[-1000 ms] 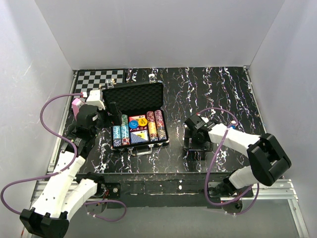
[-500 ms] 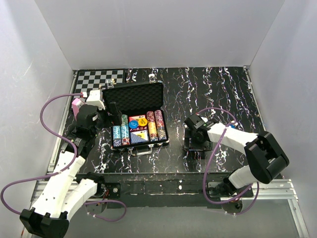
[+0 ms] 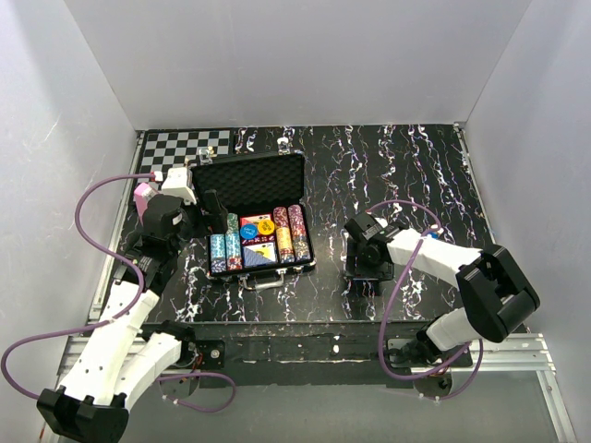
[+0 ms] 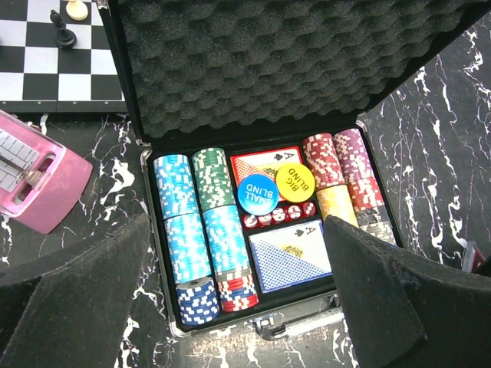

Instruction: Pack up texas hold em set

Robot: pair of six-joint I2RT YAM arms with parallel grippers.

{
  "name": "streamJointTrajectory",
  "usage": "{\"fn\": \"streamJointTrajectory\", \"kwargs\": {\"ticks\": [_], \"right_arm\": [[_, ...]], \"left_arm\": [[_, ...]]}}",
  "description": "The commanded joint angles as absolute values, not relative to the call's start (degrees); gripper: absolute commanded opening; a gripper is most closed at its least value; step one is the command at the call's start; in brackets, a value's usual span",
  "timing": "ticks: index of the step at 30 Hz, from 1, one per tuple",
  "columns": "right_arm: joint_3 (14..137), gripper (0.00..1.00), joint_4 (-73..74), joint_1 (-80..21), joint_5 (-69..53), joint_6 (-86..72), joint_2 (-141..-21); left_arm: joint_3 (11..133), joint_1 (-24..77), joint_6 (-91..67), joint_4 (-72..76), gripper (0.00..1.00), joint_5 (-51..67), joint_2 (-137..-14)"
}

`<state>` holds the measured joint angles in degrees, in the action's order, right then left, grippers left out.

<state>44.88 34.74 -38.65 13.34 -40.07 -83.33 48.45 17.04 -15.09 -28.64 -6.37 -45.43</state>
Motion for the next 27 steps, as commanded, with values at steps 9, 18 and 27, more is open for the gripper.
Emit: {"fn": "streamJointTrajectory", "kwargs": {"ticks": [9, 18, 27], "right_arm": [[51.41, 0.6, 40.6, -42.8, 16.96, -38.93, -79.37], [56.77, 0.59, 40.78, -47.54, 17.4, -38.94, -77.69], [69.77, 0.59, 40.6, -53.34, 13.89, -39.63, -88.13]], "left_arm": [[47.64, 16.88, -23.37, -26.63, 0.98, 4.12, -49.48], [45.62, 16.88, -33.56, -25.49, 0.98, 15.1, -53.43], [48.77, 16.96, -28.49, -30.74, 0.98, 8.64, -53.62]]}}
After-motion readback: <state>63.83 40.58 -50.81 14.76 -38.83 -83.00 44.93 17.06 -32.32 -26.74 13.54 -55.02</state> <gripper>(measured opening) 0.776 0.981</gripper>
